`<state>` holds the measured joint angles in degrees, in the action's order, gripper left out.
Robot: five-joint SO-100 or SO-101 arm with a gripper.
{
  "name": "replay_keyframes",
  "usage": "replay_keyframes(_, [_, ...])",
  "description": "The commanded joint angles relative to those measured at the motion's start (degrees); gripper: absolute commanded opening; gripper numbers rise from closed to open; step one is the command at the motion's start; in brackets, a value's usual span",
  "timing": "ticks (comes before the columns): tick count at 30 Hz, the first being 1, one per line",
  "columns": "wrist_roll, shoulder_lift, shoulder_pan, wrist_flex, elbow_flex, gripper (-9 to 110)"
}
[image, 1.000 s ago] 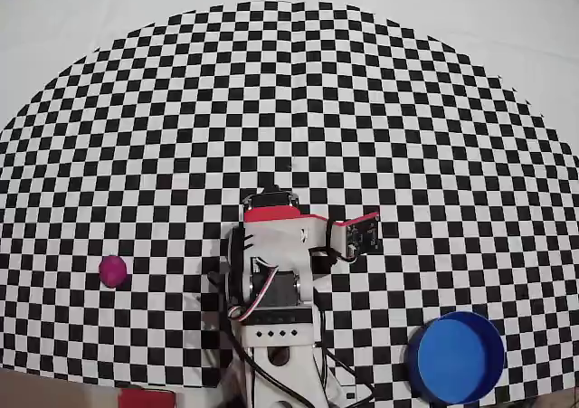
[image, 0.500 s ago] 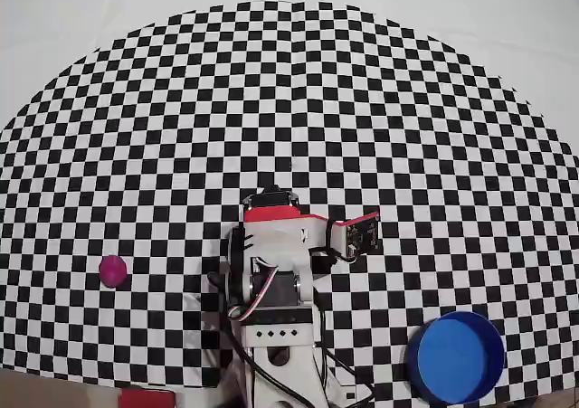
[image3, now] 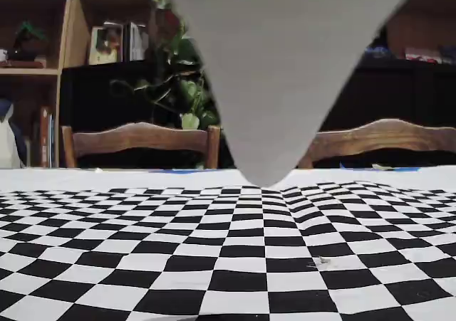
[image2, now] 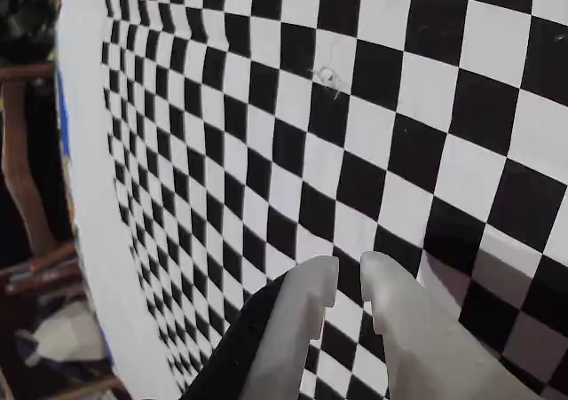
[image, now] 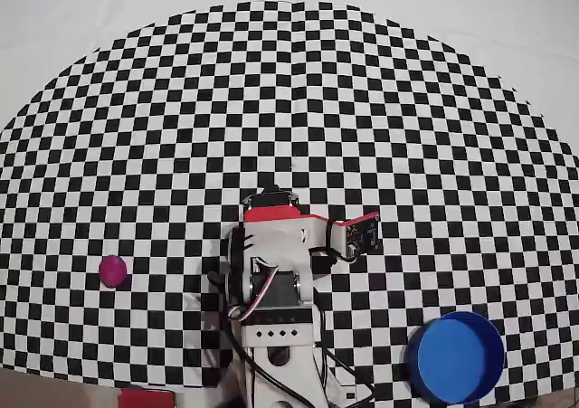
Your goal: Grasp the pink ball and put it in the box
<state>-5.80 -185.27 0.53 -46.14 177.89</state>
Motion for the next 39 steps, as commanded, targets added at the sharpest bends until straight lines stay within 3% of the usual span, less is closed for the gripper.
replay_keyframes(1, [-0.53,-1.05,0.62,0.00,0.44,2])
replay_keyframes(7, [-0.53,-1.05,1.49,2.90,0.44,11])
replay_keyframes(19, [-0.53,-0.26,0.00,21.27,0.44,23])
replay_keyframes(29, [-4.13,0.00,-1.93,31.99,0.44,25])
replay_keyframes(39, [-14.85,0.26,-2.20,31.90,0.44,25])
